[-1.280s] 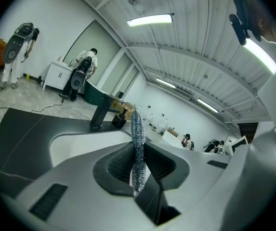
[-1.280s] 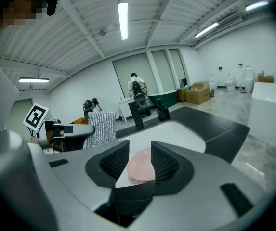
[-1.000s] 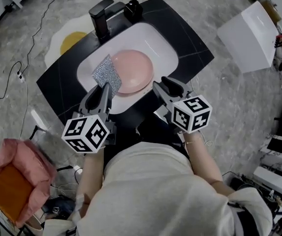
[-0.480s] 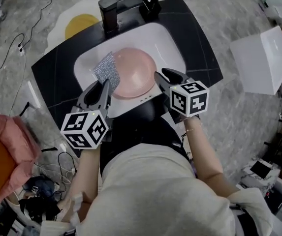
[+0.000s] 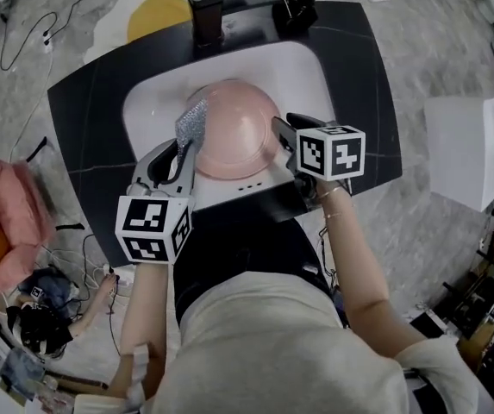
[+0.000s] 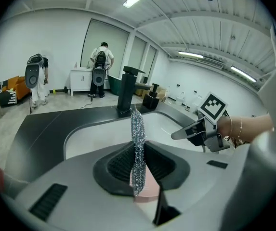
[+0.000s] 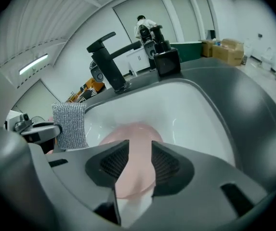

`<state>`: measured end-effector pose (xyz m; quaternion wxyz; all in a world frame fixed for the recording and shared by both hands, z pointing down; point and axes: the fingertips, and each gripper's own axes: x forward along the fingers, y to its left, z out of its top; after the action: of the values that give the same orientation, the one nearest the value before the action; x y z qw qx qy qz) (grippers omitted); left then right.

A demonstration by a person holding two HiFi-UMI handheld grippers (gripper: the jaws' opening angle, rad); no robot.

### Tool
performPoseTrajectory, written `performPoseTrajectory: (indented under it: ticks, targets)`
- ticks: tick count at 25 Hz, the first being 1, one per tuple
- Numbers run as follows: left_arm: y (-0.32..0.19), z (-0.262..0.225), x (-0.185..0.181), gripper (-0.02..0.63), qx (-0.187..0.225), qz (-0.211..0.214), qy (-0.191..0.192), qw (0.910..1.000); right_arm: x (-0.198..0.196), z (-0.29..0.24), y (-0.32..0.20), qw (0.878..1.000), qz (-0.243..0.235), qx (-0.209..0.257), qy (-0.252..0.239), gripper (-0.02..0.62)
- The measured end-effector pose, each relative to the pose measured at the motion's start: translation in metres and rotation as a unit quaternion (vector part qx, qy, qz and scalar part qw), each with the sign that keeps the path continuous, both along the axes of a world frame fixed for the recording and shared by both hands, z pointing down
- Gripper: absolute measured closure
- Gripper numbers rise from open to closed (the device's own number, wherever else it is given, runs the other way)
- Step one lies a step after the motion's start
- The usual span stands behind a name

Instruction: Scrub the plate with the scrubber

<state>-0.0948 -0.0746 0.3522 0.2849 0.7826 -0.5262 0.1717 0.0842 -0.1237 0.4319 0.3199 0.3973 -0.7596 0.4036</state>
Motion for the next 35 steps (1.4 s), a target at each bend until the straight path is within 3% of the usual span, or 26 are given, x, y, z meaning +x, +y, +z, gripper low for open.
performPoseTrajectory:
  ticks: [2,10,16,24,29,35]
  targets:
    - [0.000,0.008,0.001,0.529,-0.010,-0.006,-0.005,0.9999,0.001,0.011,-0.008,1.000,-0.006,-0.008,0.009,0.440]
    - [0.000,0.040,0.007,0.529,-0.042,-0.021,-0.012,0.9988,0.001,0.052,-0.020,0.994,-0.072,-0.058,0.056,0.456]
    - [-0.006,0.048,0.007,0.529,-0.040,-0.045,-0.007,0.9982,0.010,0.080,-0.017,0.988,-0.074,-0.099,0.090,0.446]
    - [-0.011,0.056,0.021,0.529,-0.046,-0.039,0.001,0.9982,0.009,0.103,-0.013,0.981,-0.090,-0.135,0.105,0.462]
    - [-0.013,0.060,0.023,0.529,-0.052,-0.034,-0.002,0.9981,0.004,0.110,-0.010,0.980,-0.082,-0.160,0.087,0.466]
    - [-0.020,0.070,0.029,0.529,-0.065,-0.015,-0.004,0.9978,0.002,0.114,-0.010,0.979,-0.107,-0.157,0.080,0.531]
